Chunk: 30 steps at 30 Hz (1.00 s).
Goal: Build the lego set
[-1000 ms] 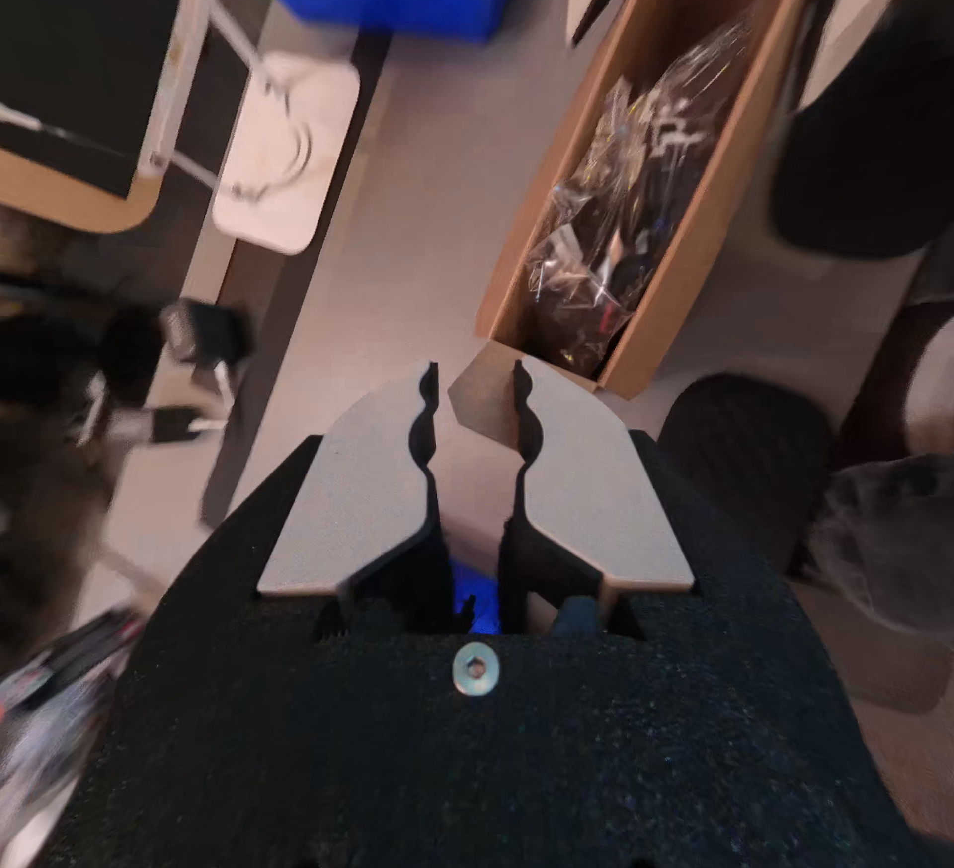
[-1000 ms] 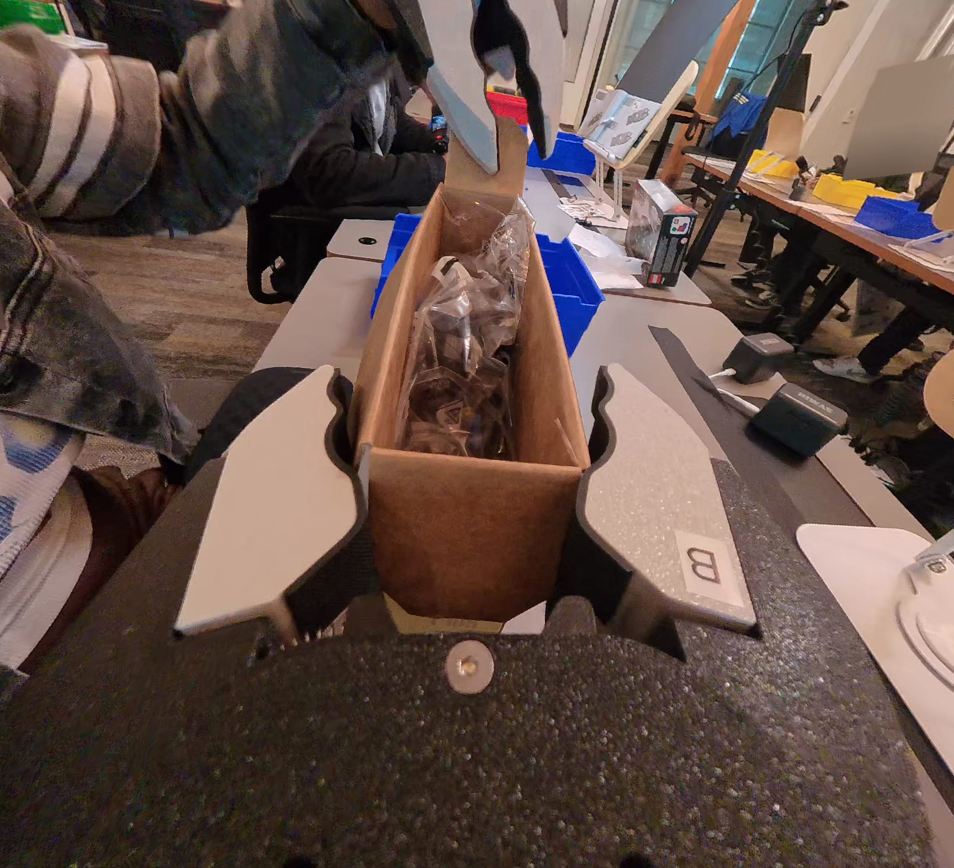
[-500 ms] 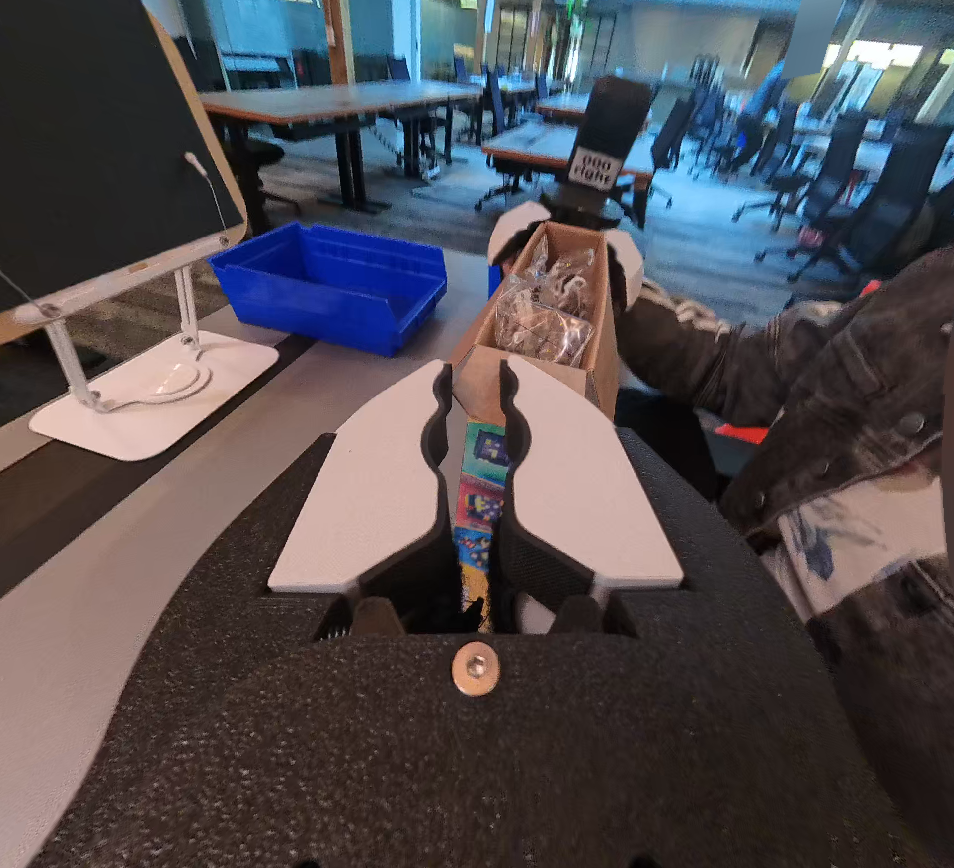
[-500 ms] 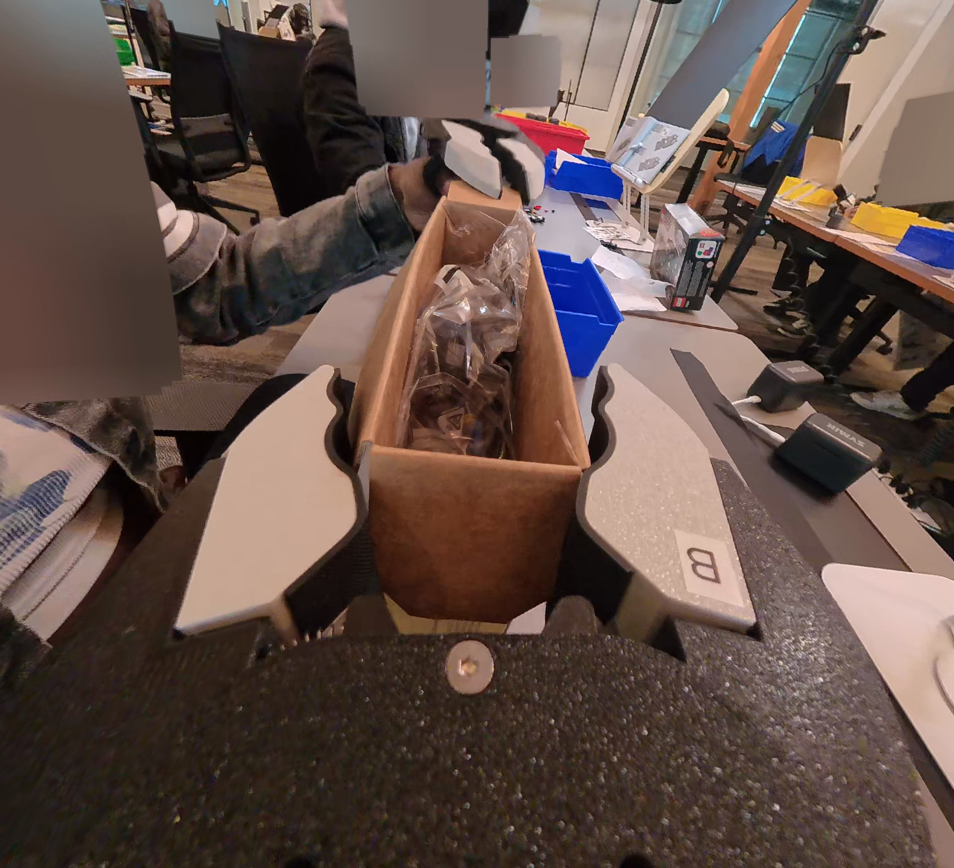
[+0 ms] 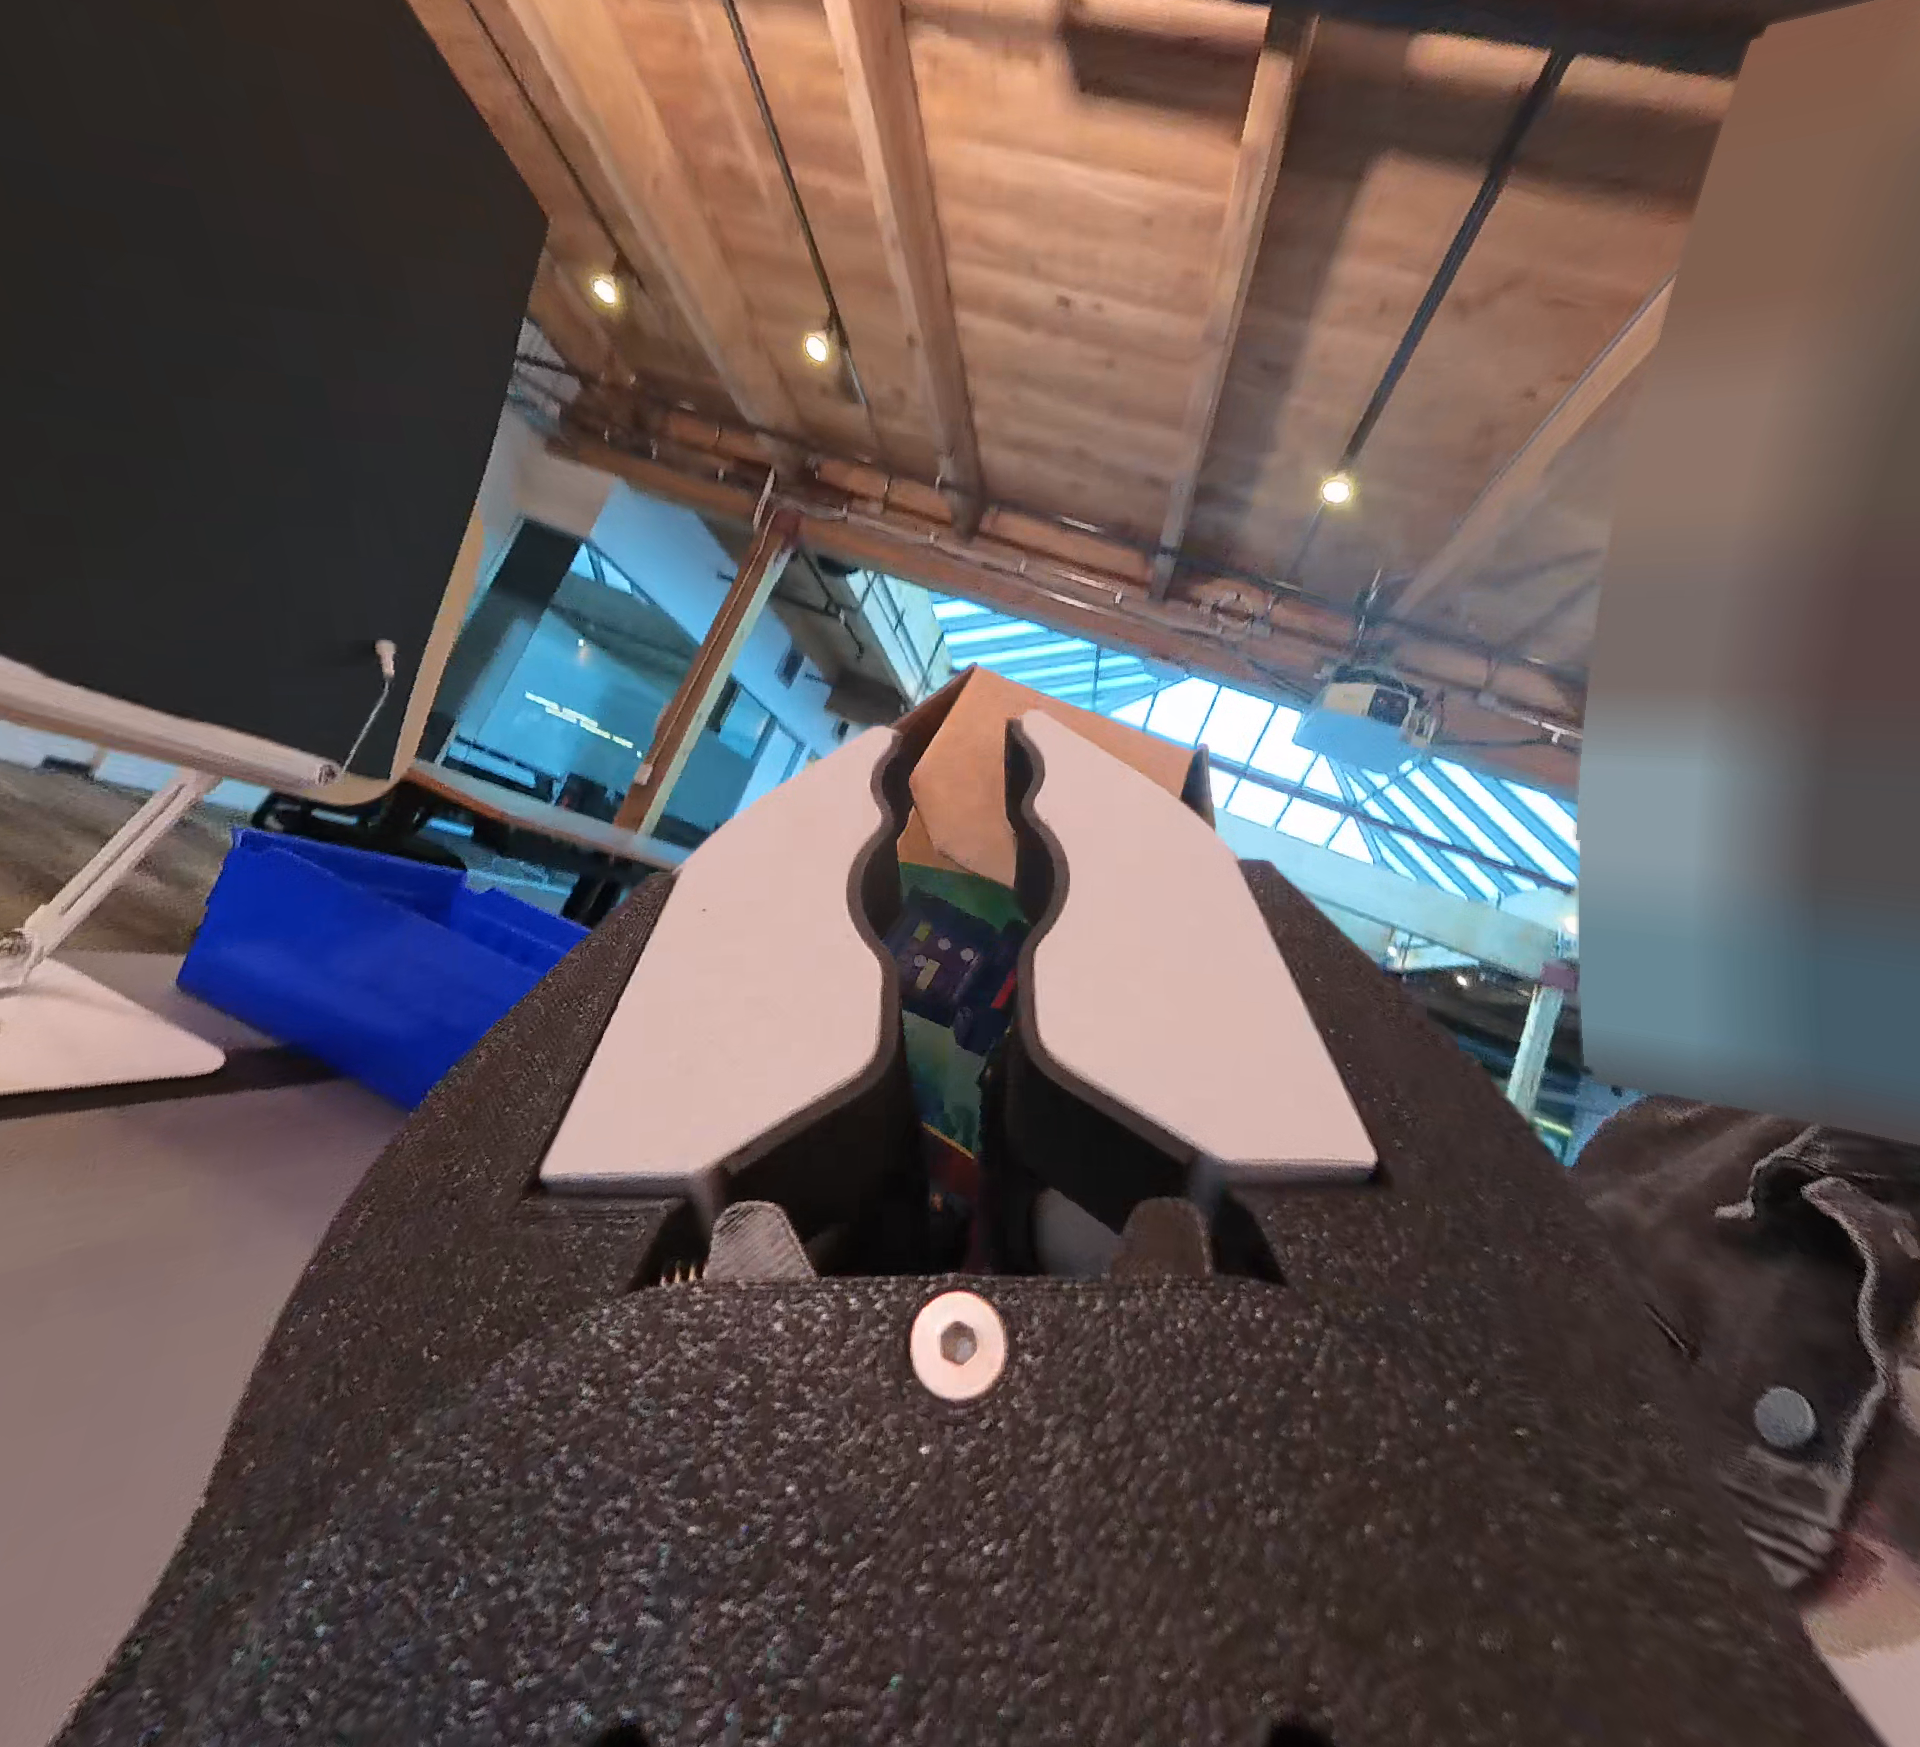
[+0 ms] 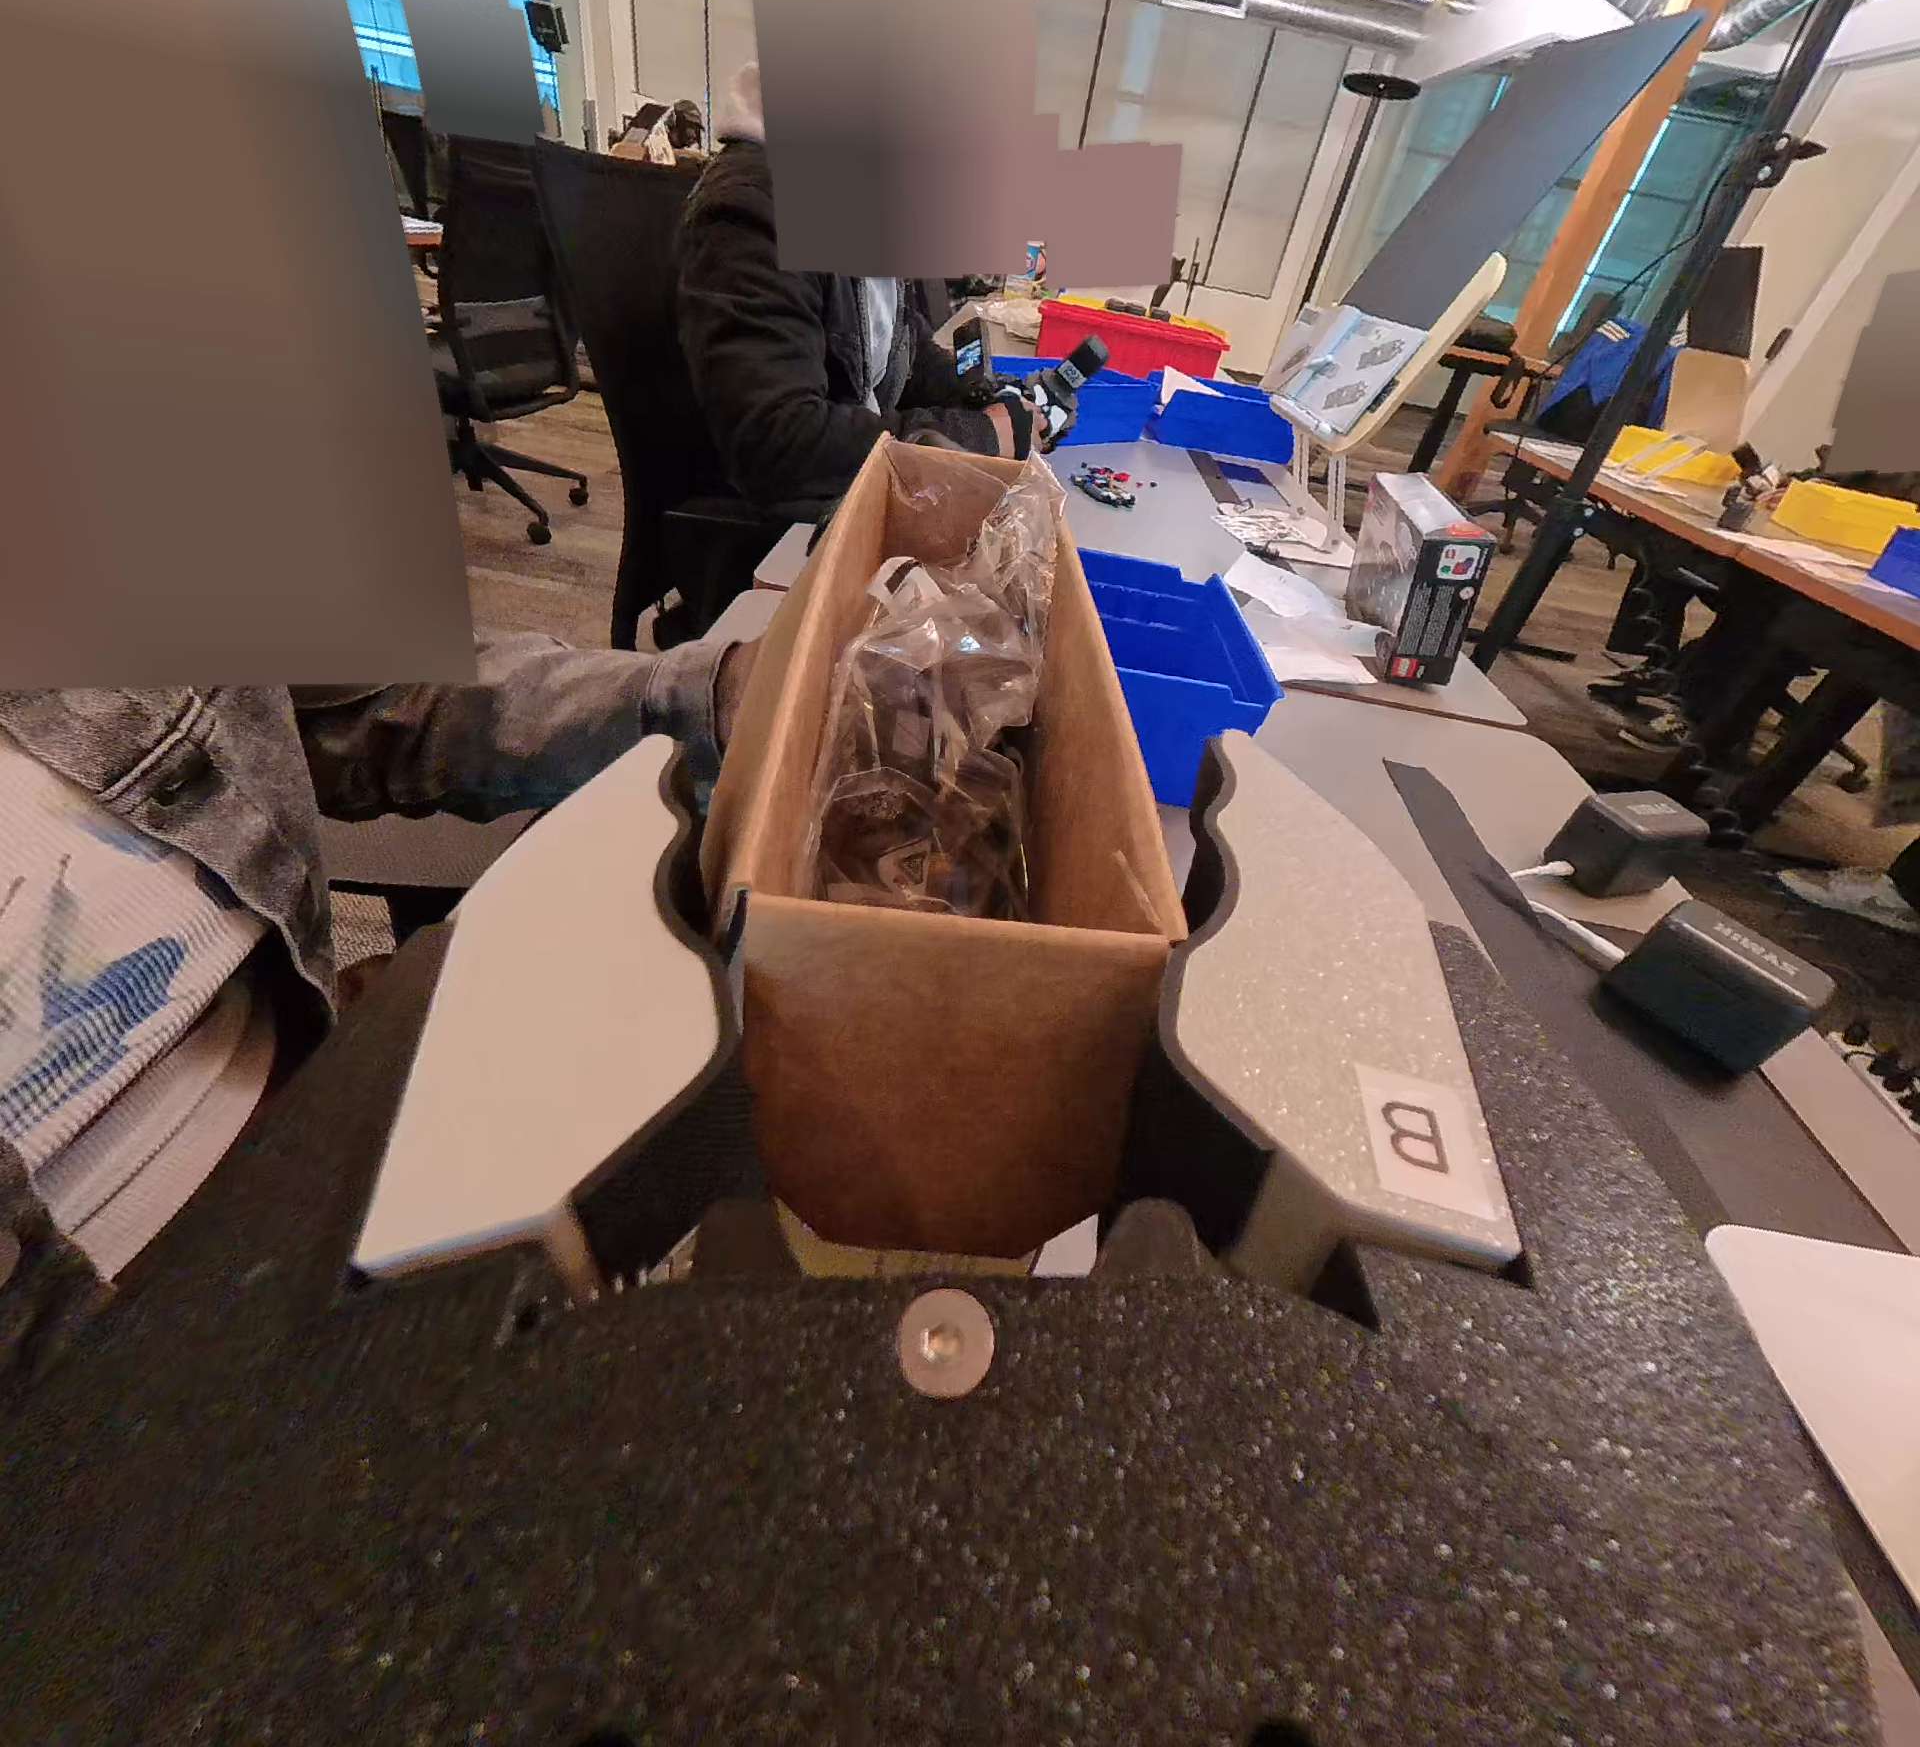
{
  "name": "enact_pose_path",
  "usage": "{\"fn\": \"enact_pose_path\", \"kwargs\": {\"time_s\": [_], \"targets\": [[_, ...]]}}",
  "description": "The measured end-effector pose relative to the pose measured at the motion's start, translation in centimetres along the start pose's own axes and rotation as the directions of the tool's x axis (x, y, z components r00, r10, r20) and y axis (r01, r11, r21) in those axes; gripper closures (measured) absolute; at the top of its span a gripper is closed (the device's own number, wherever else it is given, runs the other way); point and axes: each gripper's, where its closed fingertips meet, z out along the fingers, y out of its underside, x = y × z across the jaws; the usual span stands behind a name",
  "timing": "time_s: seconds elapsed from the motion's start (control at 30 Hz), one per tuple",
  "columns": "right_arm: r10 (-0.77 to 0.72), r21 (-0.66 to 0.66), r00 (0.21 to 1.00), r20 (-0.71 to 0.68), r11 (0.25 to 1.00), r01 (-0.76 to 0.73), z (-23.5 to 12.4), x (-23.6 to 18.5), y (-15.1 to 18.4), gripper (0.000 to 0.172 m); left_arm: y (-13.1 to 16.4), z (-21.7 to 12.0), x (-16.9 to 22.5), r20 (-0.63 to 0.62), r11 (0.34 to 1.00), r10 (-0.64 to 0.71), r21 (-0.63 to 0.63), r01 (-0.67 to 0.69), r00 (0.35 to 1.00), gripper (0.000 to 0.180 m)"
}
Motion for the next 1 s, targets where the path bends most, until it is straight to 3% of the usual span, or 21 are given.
{"fn": "enact_pose_path", "kwargs": {"time_s": [0.1, 0.13, 0.2, 0.33, 0.4, 0.57, 0.63, 0.67, 0.73, 0.8, 0.9, 1.0], "targets": [[-0.002, 0.01, 1.0, -0.011, 1.0, 0.002, 0.0, 0.1, -0.1, 0.081, 0.5, 0.1, 0.1, 0.019, 0.998, 0.039, 0.041, -0.04, 0.999, 0.163], [-0.001, 0.017, 1.0, -0.021, 1.0, 0.002, 0.0, 0.2, -0.1, 0.08, 0.8, 0.1, 0.1, 0.049, 0.995, 0.088, 0.051, -0.09, 0.995, 0.177], [0.006, 0.031, 0.999, -0.032, 1.0, -0.005, 0.0, 0.4, -0.1, 0.08, 0.9, 0.0, -0.3, 0.193, 0.964, 0.243, 0.059, -0.258, 0.951, 0.18], [-0.014, 0.015, 1.0, -0.01, 1.0, 0.015, 0.0, -0.1, -0.1, 0.08, 0.9, -0.1, 0.2, 0.118, 0.979, 0.204, 0.002, -0.206, 0.972, 0.18], [-0.013, 0.006, 1.0, -0.001, 1.0, 0.013, 0.0, -0.1, 0.0, 0.081, 0.7, -0.4, 0.1, 0.109, 0.966, 0.254, -0.087, -0.246, 0.961, 0.176], [-0.012, -0.003, 1.0, 0.014, 1.0, 0.012, 0.0, -0.1, 0.0, 0.08, -2.7, -1.8, 1.2, 0.005, 0.935, 0.294, -0.207, -0.286, 0.956, 0.122], [-0.012, -0.009, 1.0, 0.016, 1.0, 0.012, 0.0, -0.1, 0.1, 0.08, -3.0, -1.5, 2.5, -0.078, 0.917, 0.264, -0.288, -0.275, 0.961, 0.096], [-0.012, -0.011, 1.0, 0.016, 1.0, 0.012, 0.0, -0.1, 0.1, 0.08, -2.8, -1.1, 3.3, -0.114, 0.9, 0.27, -0.324, -0.293, 0.956, 0.092], [-0.012, -0.014, 1.0, 0.015, 1.0, 0.012, 0.0, -0.1, 0.1, 0.08, -1.9, 0.1, 4.1, -0.149, 0.831, 0.331, -0.422, -0.363, 0.932, 0.081], [-0.014, -0.021, 1.0, 0.014, 1.0, 0.014, 0.0, -0.1, 0.2, 0.08, -0.8, 1.2, 4.6, -0.19, 0.719, 0.424, -0.524, -0.457, 0.885, 0.076], [-0.014, -0.029, 1.0, 0.013, 0.999, 0.015, 0.0, -0.1, 0.2, 0.08, 0.4, 1.8, 4.2, -0.257, 0.449, 0.593, -0.681, -0.578, 0.763, 0.074], [-0.016, -0.046, 1.0, 0.012, 0.999, 0.016, 0.0, -0.2, 0.3, 0.081, 0.0, 1.0, 3.3, -0.24, 0.205, 0.663, -0.852, -0.481, 0.709, 0.088]]}}
